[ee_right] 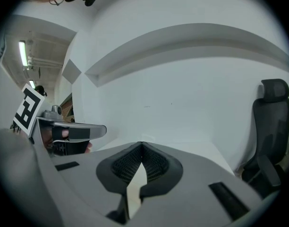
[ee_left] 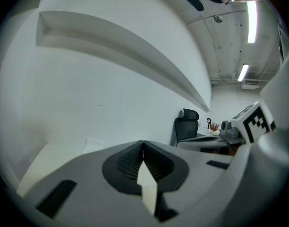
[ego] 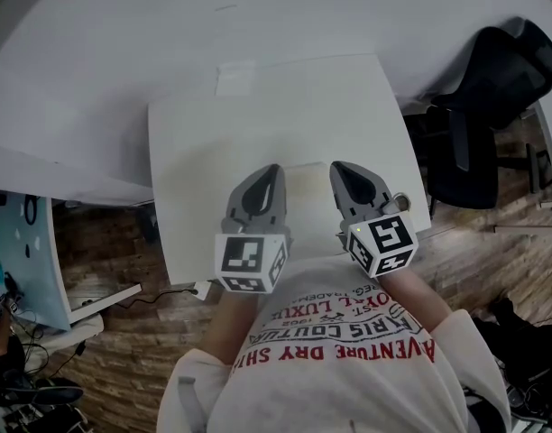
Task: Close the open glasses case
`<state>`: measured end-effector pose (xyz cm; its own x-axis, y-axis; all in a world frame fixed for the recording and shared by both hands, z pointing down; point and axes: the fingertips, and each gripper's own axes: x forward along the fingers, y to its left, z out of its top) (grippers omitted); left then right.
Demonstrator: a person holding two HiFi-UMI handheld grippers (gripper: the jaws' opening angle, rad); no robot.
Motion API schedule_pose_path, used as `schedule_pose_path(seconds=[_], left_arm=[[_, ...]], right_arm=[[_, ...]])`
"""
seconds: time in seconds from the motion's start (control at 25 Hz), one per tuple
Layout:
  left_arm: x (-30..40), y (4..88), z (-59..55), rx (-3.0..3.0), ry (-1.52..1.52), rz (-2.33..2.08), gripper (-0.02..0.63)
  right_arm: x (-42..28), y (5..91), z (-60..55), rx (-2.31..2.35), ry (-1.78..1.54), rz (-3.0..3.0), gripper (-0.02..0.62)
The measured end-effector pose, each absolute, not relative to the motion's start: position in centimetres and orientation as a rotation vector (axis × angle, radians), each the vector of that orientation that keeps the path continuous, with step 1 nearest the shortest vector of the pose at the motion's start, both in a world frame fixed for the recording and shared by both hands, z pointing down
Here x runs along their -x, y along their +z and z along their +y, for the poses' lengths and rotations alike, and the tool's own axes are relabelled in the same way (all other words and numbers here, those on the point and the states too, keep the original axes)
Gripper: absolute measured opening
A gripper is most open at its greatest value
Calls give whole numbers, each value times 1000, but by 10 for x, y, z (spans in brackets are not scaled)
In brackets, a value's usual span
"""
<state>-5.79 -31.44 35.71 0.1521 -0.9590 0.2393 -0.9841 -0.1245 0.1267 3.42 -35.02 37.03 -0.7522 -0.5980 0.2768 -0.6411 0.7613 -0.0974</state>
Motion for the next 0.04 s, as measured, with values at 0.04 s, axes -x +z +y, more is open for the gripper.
schedule_pose_path(seconds=[0.04], left_arm=[[57,358,-315,-2178,145,-1887,5]], right_arm=[[-34,371,-351,-973,274,-2727,12]])
